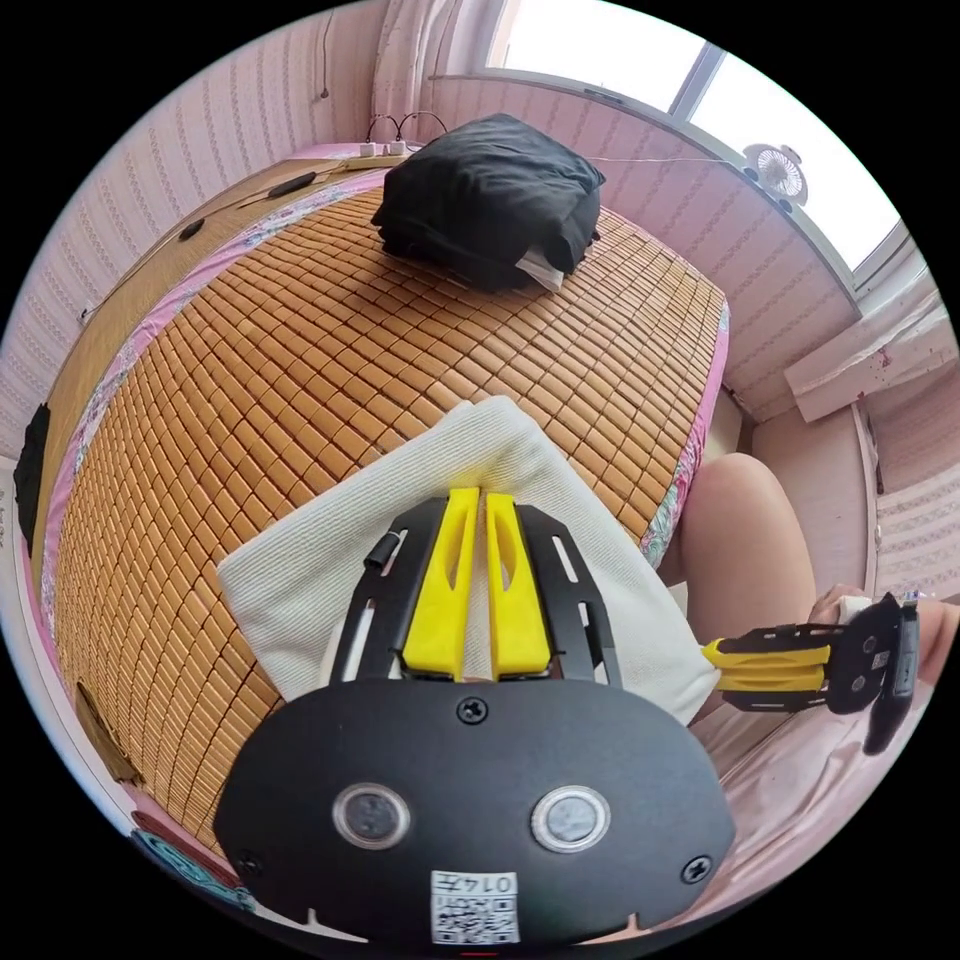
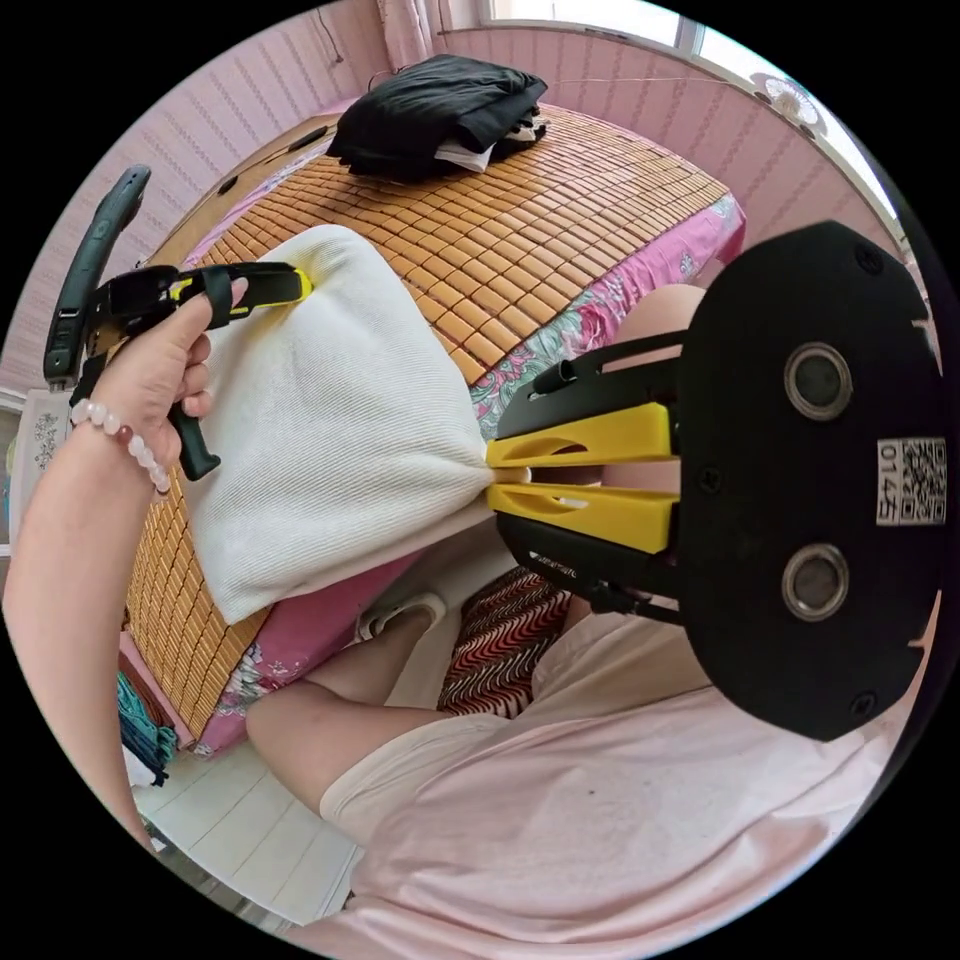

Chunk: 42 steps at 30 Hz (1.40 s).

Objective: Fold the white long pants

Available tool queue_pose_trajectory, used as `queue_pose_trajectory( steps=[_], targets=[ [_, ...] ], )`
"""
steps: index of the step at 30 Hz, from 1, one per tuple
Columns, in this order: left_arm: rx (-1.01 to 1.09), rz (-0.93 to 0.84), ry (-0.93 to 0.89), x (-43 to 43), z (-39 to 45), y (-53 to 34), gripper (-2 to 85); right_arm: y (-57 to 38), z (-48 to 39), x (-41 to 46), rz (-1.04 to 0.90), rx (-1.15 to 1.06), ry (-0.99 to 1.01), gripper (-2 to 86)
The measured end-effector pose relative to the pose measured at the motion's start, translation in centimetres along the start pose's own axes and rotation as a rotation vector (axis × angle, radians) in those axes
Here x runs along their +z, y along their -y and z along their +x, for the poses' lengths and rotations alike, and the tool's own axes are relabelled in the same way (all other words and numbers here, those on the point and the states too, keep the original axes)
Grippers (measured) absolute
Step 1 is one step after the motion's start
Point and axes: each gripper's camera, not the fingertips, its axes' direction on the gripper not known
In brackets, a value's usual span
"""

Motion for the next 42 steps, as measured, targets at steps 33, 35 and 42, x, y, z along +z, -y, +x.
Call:
queue_pose_trajectory(
  steps=[33,35,42],
  targets=[
    [-0.476,0.133,-0.567,-0.2,-22.0,-23.2,13.5,3.0,17.6,2.3,0.406,0.648,0.892,10.5],
    [-0.460,0.148,-0.526,-1.1,-21.9,-23.8,12.0,5.0,16.6,-0.5,0.403,0.562,0.801,10.1],
    [-0.692,0.577,-0.574,-5.6,-22.0,-34.9,11.0,17.9,8.7,-14.2,0.390,-0.025,0.475,9.5]
  ],
)
